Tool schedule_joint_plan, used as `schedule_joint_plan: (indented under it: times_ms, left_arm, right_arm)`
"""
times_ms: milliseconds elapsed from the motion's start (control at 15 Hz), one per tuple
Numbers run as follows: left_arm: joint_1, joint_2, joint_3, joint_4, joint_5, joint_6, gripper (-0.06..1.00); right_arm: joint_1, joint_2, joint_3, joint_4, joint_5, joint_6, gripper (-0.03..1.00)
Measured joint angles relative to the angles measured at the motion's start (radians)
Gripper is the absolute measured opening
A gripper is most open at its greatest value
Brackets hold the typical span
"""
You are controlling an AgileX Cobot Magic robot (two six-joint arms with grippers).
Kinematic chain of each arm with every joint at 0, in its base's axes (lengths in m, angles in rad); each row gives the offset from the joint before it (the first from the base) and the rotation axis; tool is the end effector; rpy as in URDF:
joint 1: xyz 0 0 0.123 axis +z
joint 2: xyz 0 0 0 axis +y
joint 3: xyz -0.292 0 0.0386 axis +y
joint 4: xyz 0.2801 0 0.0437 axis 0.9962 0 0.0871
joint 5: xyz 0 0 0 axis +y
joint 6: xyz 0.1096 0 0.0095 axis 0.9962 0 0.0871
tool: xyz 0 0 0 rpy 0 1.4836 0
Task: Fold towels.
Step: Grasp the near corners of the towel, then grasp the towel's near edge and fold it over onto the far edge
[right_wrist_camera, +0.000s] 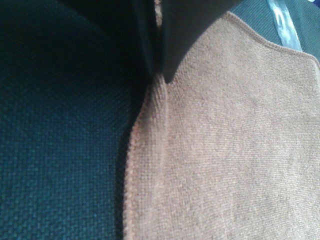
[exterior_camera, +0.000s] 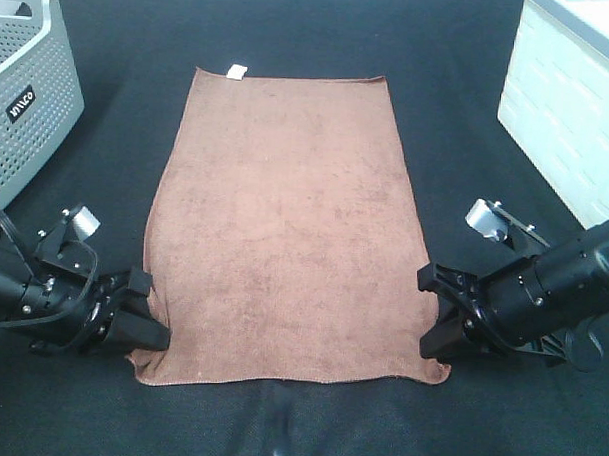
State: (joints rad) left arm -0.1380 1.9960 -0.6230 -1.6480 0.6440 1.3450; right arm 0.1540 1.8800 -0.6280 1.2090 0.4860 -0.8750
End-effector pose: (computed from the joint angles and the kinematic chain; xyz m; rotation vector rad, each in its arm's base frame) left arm 0.2714 -0.1042 0.0241 -0.0966 2.7886 -1.0115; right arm 0.2659 0.0900 0.0406 0.1269 2.9378 0.7314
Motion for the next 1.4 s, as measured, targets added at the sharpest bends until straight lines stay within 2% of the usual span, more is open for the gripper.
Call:
schedule_joint_plan:
  times_ms: [200, 333, 667, 1067, 1200, 1400]
  left_arm:
    - [0.0, 0.0, -0.001, 0.038, 0.025, -0.039, 0.0]
    - [0.0, -0.041, 0.0, 0.087, 0.029, -0.072, 0.0]
    - [0.0, -0.189, 0.032, 0.265, 0.02, -0.224, 0.0]
    - [0.0, -0.282, 0.196, 0.302, 0.018, -0.234, 0.0]
    - [0.0, -0.283, 0.198, 0.294, -0.001, -0.232, 0.0]
    - [0.0, -0.283, 0.118, 0.301, -0.044, -0.277, 0.0]
  right_arm:
    - [0.0, -0.003, 0.0, -0.001, 0.005, 0.003, 0.0]
    - [0.0, -0.053, 0.001, -0.039, 0.026, 0.051, 0.0]
    - [0.0, -0.176, 0.022, -0.172, 0.101, 0.186, 0.0]
    - [0.0, -0.29, 0.218, -0.188, 0.108, 0.192, 0.0]
    - [0.0, -0.294, 0.212, -0.188, 0.107, 0.19, 0.0]
    - [0.0, -0.293, 0.103, -0.206, 0.11, 0.19, 0.0]
